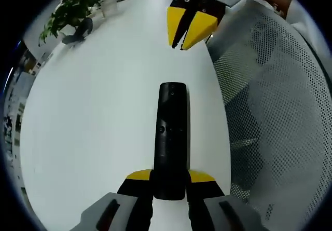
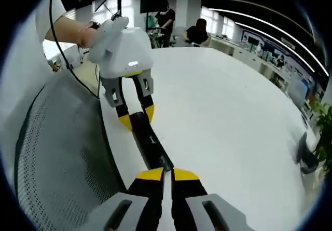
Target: Press the specified remote control buttons in sequence, fully releasing each button before pressing the next.
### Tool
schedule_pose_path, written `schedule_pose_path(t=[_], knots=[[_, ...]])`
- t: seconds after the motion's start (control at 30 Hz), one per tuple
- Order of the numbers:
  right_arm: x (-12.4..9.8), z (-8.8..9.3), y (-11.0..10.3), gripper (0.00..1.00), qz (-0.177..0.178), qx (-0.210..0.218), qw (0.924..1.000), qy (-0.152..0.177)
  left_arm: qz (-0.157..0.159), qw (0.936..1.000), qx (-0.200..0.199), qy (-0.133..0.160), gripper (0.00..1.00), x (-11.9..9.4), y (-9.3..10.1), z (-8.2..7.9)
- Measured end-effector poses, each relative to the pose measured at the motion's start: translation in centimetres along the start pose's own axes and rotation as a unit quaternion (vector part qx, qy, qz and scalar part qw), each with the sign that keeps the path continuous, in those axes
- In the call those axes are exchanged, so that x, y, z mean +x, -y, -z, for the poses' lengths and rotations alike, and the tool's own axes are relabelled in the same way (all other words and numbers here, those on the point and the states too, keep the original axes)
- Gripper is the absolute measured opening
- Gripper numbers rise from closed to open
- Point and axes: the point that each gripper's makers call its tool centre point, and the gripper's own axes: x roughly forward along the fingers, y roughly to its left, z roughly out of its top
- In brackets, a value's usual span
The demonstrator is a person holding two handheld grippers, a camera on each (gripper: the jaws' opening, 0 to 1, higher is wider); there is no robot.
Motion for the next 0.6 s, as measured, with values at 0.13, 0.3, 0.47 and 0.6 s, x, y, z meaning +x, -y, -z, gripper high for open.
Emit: schedule_pose_path(t=[0.13,0.3,0.47,0.6], knots=[[1.0,0.0,-0.3,0.0,-0.014,-0.027,0.9994,-0.016,-0.001,1.0,-0.003,-0.003,0.22,0.0,0.4,0.0],[2.0,0.4,-0.9,0.0,-0.032,-0.056,0.9973,-0.036,-0.003,0.9999,-0.01,0.001,0.22,0.0,0.4,0.1],[3.2,1.0,-1.4,0.0,-0.056,-0.07,0.9945,-0.055,-0.004,0.9999,-0.008,-0.003,0.22,0.0,0.4,0.1],[4.0,1.8,-1.4,0.0,-0.065,-0.079,0.9919,-0.074,-0.004,0.9999,-0.01,0.0,0.22,0.0,0.4,0.1]])
